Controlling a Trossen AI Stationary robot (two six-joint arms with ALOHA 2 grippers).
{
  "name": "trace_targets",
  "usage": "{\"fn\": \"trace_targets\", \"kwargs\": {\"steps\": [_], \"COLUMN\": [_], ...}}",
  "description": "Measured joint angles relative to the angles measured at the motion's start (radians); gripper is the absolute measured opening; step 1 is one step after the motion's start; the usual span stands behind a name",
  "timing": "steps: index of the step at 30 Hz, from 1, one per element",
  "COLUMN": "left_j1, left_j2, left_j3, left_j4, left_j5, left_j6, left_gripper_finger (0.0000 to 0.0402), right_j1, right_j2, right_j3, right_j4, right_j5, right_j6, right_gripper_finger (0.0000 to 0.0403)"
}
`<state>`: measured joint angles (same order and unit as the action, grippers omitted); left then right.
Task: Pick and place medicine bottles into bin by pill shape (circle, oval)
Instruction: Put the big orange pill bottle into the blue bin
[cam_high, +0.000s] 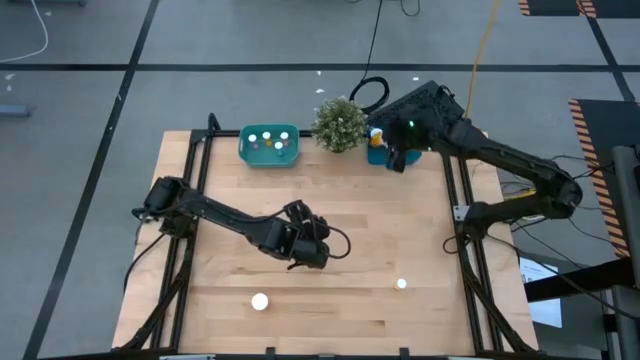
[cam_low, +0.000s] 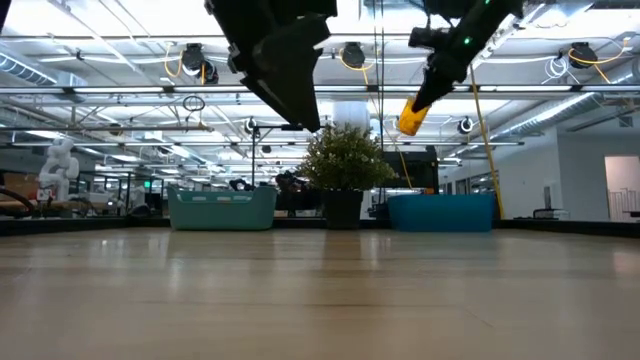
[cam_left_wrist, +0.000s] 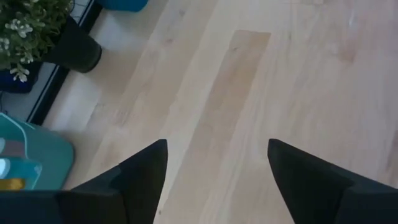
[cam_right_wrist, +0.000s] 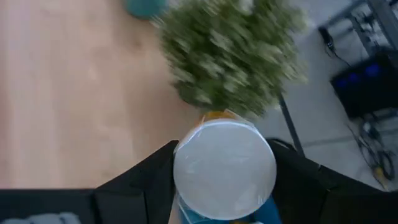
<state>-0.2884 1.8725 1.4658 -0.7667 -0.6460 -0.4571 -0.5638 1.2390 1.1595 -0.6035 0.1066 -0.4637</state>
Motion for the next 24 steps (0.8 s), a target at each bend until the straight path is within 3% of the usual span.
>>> {"fn": "trace_targets", "kwargs": {"steps": [8,24], "left_j1": [0.044,0.054], "left_j2": [0.0,0.0], "left_j3": [0.0,0.0], "left_j4": [0.023,0.047], "left_j5": [0.025,0.044], "left_j6": [0.042,0.106], "left_gripper_finger": [0.0275,0.0276], "right_j1": [-0.14,-0.199], "right_j2": [0.157,0.303], "right_j3": [0.039,0.041], "right_j4": [-0.07,-0.01], "right_j5": [-0.002,-0.008], "right_j6": [-0.082,-0.101], "right_gripper_finger": [0.0212,0.0212]}}
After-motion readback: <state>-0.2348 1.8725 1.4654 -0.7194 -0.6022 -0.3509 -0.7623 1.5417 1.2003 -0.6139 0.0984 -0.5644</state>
